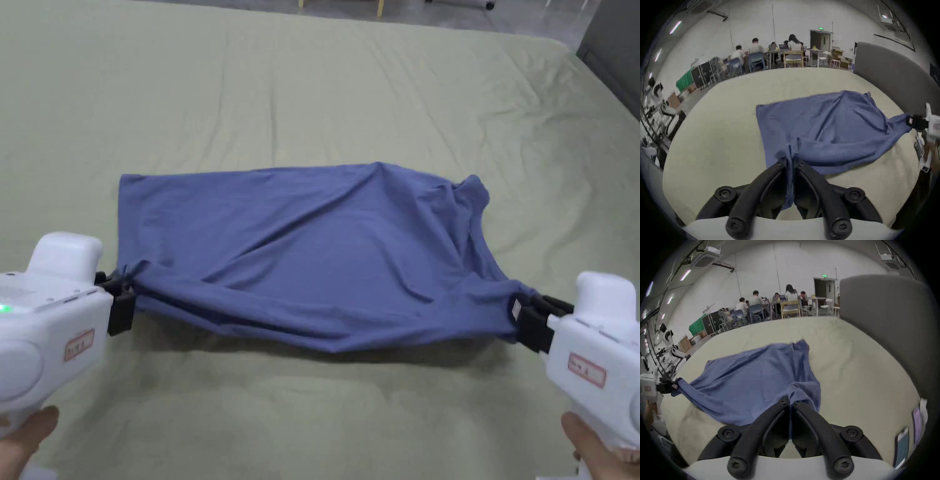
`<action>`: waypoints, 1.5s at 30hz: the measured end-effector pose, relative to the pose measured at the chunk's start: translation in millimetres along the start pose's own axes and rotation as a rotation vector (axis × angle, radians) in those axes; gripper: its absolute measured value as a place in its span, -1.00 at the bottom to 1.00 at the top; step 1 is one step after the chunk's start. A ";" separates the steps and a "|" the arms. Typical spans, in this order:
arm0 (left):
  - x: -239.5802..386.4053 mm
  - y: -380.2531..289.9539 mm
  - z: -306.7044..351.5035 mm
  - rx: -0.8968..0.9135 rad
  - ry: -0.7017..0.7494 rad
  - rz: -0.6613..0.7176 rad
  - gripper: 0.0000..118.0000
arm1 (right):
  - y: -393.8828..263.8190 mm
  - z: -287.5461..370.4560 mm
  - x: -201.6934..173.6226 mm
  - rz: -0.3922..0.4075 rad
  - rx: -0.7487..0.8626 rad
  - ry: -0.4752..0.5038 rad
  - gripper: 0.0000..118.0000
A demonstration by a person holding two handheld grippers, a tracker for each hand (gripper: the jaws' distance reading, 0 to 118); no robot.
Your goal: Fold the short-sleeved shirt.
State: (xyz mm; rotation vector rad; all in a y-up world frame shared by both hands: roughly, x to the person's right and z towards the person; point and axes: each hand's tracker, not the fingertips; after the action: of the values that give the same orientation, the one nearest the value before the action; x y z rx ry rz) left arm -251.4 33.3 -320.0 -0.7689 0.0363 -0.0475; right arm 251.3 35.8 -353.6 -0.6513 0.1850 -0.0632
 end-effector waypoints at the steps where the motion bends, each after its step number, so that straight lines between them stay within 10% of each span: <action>1: 4.2 -13.1 10.8 -0.015 0.023 -0.009 -0.91 | -13.7 16.1 -0.8 0.006 0.004 -0.009 -0.95; 13: 17.1 -132.9 97.6 -0.271 0.081 -0.156 -0.91 | -123.6 153.9 -3.3 0.025 -0.244 -0.007 -0.95; 17: 6.8 -142.3 76.7 -0.302 0.036 -0.018 -0.91 | -127.7 141.4 -9.2 0.016 -0.268 -0.011 -0.95; 19: 3.9 -136.5 76.4 -0.313 0.032 0.026 -0.44 | -116.2 136.5 -13.2 0.026 -0.272 -0.010 -0.90; 20: 0.4 -133.6 76.9 -0.323 0.046 0.023 0.10 | -108.9 134.1 -16.0 0.038 -0.296 -0.029 -0.47; 21: -0.9 -132.2 80.3 -0.332 0.054 0.016 0.43 | -102.9 131.2 -17.3 0.038 -0.332 -0.038 0.58; 22: -0.7 -130.6 88.0 -0.339 0.063 0.000 0.43 | -98.0 127.2 -18.9 0.036 -0.405 -0.034 0.99; 28: 19.6 -101.3 157.3 -0.305 0.187 -0.201 0.43 | -62.7 154.4 -34.3 0.000 -0.326 -0.038 1.00; 29: 22.7 -96.6 165.5 -0.270 0.147 -0.184 0.39 | -57.8 154.3 -39.1 -0.001 -0.326 -0.018 0.93; 30: 25.2 -95.6 172.7 -0.232 0.103 -0.145 -0.10 | -55.9 154.6 -43.7 0.009 -0.317 0.006 0.37; 31: 26.6 -95.2 175.3 -0.176 0.051 -0.109 -1.00 | -58.4 152.2 -44.3 0.028 -0.307 0.025 -0.69; 32: 34.9 -88.1 177.0 -0.164 0.015 -0.042 -1.00 | -59.0 148.8 -48.7 0.039 -0.310 0.027 -0.96; 43: 18.3 -114.0 122.8 -0.309 0.053 0.130 -0.98 | -76.7 122.0 -62.9 0.047 -0.350 0.082 -0.96; 44: 12.0 -115.9 120.1 -0.323 0.035 0.162 -0.62 | -77.9 120.7 -62.8 0.053 -0.351 0.081 -0.96; 45: 6.5 -117.9 115.7 -0.341 0.021 0.188 0.28 | -79.1 118.5 -62.3 0.058 -0.356 0.080 -0.96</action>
State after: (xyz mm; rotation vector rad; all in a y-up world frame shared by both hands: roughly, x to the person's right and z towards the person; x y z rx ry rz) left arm -242.6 28.6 -155.0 -1.1023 0.1390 0.1329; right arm 212.7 50.9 -203.7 -0.9990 0.2956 0.0005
